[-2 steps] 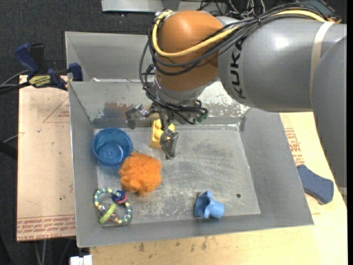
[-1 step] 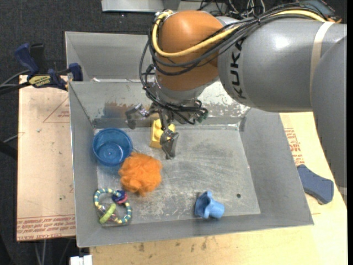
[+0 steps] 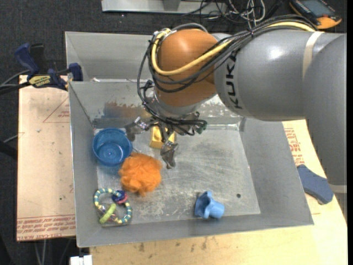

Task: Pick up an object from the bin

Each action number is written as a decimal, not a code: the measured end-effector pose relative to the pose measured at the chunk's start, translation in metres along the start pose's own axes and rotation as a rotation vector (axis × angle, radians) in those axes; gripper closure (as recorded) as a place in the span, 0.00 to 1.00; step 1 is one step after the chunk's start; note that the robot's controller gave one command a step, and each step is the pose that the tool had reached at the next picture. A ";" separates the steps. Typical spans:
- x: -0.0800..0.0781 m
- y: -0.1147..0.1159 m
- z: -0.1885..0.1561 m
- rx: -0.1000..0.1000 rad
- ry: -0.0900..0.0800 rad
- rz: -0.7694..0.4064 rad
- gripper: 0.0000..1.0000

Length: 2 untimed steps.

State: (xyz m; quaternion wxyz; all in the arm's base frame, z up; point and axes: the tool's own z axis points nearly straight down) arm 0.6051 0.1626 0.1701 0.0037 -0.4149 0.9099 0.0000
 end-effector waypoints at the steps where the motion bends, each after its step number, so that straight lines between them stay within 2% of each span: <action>1: 0.012 0.008 0.051 -0.002 0.001 -0.041 0.00; 2: 0.020 0.021 0.097 -0.003 0.005 -0.201 1.00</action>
Offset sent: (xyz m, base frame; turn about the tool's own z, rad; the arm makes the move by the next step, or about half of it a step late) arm -0.0306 -0.0011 -0.0998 -0.2050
